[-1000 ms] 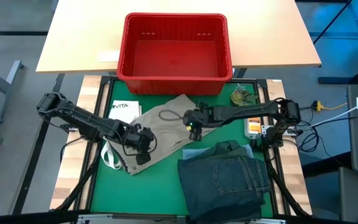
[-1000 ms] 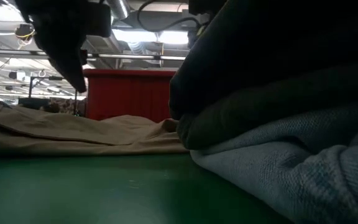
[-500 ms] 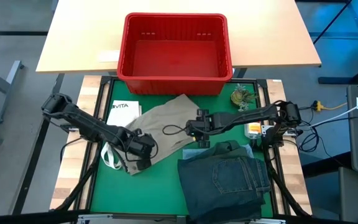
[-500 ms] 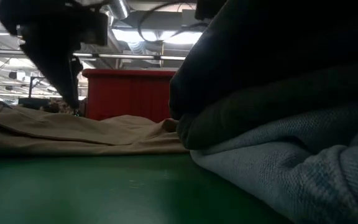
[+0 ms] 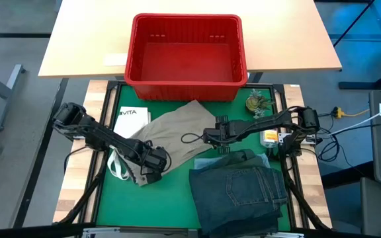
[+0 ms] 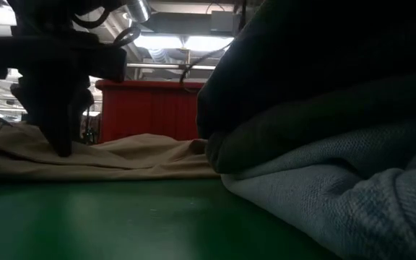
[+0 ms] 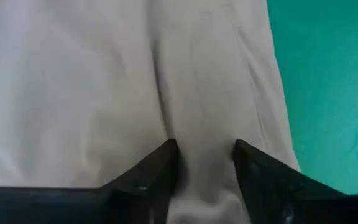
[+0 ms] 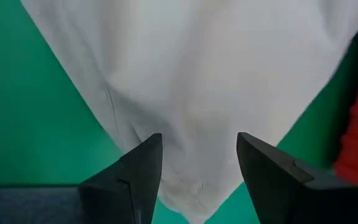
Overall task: Fold Laundry from Bin
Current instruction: Fold the brown shorts
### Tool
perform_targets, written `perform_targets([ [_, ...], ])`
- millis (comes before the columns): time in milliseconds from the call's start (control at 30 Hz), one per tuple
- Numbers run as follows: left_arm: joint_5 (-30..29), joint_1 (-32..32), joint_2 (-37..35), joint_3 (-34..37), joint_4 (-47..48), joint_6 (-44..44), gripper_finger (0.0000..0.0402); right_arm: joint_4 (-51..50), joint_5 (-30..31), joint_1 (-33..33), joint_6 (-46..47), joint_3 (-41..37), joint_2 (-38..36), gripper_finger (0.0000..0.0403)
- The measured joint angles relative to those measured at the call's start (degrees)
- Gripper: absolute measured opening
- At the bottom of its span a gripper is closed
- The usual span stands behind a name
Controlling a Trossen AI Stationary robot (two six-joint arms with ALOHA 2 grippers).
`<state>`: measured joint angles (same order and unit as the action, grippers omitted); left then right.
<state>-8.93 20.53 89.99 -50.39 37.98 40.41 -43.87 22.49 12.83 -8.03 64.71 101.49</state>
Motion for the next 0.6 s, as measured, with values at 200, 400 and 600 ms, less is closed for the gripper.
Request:
perform_targets([
  [200, 5.3, 0.5, 0.0, 0.0, 0.1, -0.1, 0.0091, 0.1, -6.3, 4.1, 0.0, -1.9, 0.0, 0.0207],
  [400, 8.1, 2.0, 0.0, 0.0, -0.1, -0.1, 0.0058, 0.5, -9.7, 7.6, 0.2, -3.9, 0.0, 0.0207],
  [600, 8.0, 3.5, 0.0, 0.0, -0.4, -0.1, 0.0065, 0.4, -10.0, 8.6, 0.3, -4.4, 0.0, 0.0207],
])
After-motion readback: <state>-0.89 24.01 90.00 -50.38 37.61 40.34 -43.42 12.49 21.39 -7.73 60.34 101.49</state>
